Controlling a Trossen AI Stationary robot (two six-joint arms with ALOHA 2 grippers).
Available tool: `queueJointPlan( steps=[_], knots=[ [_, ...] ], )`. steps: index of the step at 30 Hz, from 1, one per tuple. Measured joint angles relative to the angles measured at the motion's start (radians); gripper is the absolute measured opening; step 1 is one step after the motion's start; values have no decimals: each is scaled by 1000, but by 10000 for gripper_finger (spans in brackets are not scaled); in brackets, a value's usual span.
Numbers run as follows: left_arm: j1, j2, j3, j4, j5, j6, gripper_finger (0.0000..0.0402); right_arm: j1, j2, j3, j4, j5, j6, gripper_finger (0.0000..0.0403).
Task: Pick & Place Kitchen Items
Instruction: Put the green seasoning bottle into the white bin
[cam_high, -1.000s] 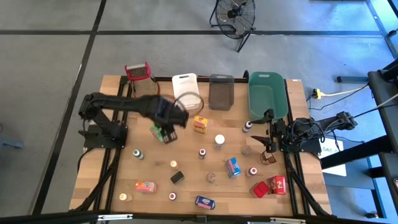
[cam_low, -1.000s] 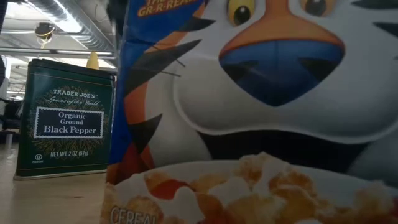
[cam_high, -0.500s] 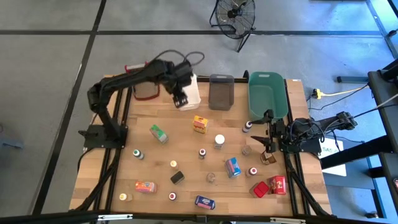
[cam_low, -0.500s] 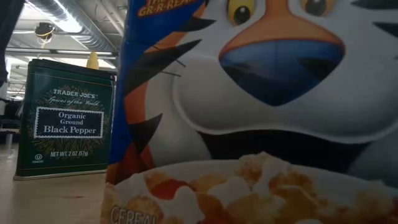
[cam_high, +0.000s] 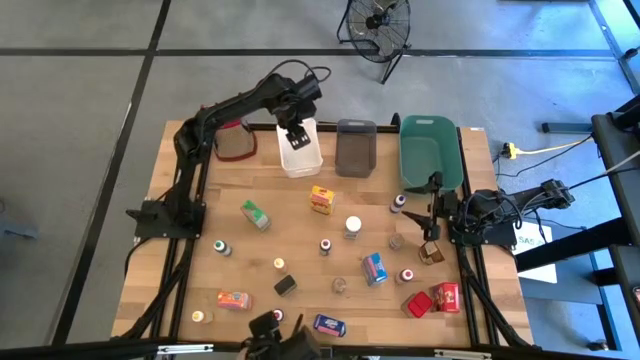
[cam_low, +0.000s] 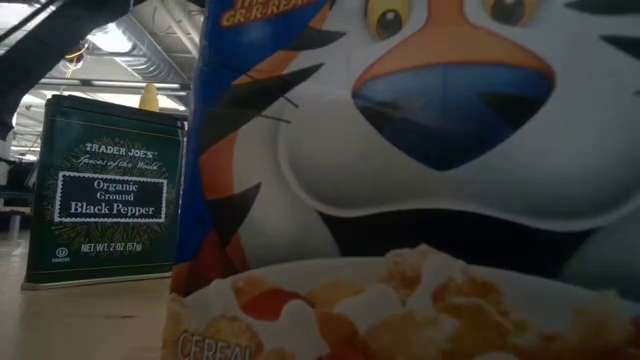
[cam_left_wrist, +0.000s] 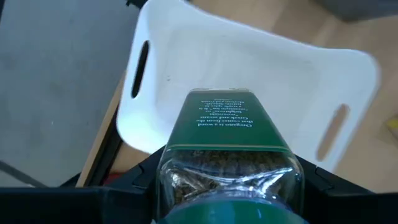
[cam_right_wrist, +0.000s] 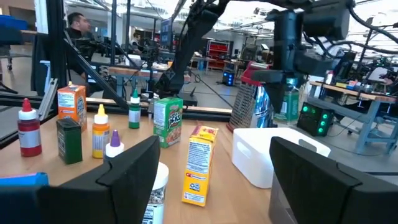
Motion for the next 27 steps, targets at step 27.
queueJointPlan(
  steps=[27],
  knots=[
    [100, 109, -6, 27, 39, 228, 204, 0, 0, 0, -48, -2, -25, 307]
  ],
)
